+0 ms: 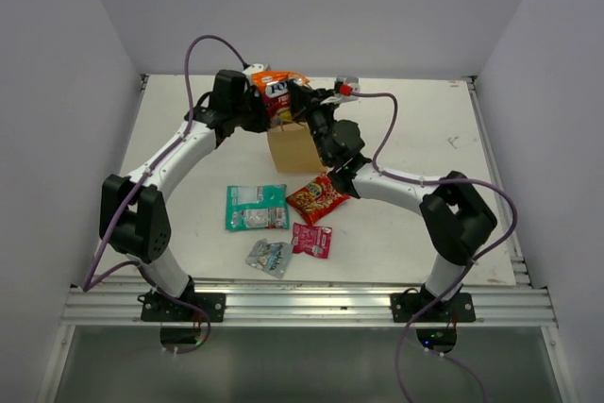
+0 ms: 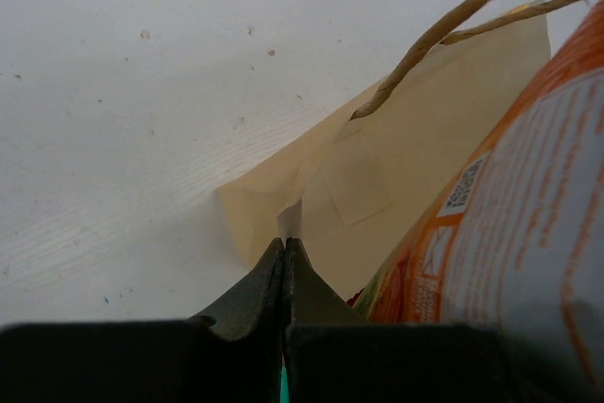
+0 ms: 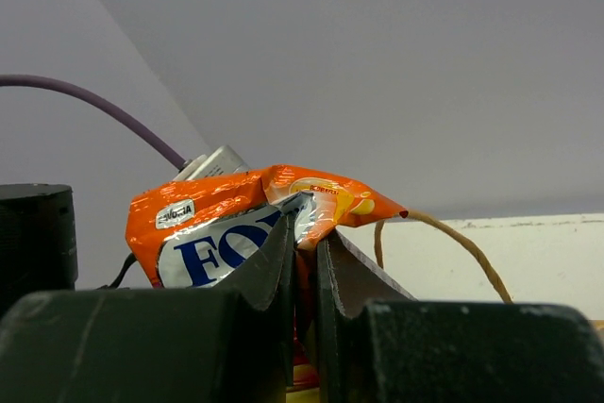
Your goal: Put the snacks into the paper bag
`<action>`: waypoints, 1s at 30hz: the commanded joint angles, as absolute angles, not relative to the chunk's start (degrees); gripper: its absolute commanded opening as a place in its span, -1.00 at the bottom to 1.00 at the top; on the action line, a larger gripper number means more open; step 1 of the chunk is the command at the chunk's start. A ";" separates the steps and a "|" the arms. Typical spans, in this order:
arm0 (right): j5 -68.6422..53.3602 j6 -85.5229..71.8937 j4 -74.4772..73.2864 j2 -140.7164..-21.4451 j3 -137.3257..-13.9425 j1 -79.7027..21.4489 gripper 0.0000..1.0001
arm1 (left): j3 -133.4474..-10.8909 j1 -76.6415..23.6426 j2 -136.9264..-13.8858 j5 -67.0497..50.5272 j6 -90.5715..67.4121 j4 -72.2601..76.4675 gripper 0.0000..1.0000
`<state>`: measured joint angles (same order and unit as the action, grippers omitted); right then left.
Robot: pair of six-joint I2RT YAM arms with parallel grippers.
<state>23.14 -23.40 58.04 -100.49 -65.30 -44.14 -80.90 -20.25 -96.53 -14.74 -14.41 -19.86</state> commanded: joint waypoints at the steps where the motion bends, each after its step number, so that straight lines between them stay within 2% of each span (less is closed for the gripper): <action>1: 23.55 -24.61 60.38 -103.18 -66.18 -44.82 -1.00 | -82.18 -21.01 -95.98 -16.88 -14.15 -19.51 -1.00; 15: 33.13 -20.13 59.59 -98.35 -56.26 -45.26 -1.00 | -81.91 -21.01 -96.50 -17.75 -14.41 -18.72 -1.00; 21: 34.02 -18.37 58.98 -97.65 -55.63 -45.26 -1.00 | -81.83 -21.01 -96.24 -18.02 -14.50 -18.63 -1.00; 22: 33.75 -18.46 58.89 -97.56 -55.81 -45.26 -0.84 | -81.83 -21.01 -96.24 -18.02 -14.50 -18.46 -1.00; 24: 32.09 -18.11 59.33 -97.21 -56.25 -45.35 -0.36 | -81.83 -21.01 -96.24 -18.10 -14.50 -18.46 -1.00; 25: 31.21 -17.93 59.33 -96.95 -56.60 -45.35 0.14 | -81.83 -21.01 -96.15 -18.19 -14.50 -18.20 -1.00; 28: 27.35 -15.30 58.54 -95.10 -58.71 -45.44 0.56 | -81.04 -21.01 -95.45 -18.28 -14.94 -16.80 -1.00; 30: 24.19 -14.16 57.05 -92.21 -60.38 -45.61 0.60 | -80.51 -21.01 -95.10 -18.37 -15.12 -16.44 -1.00</action>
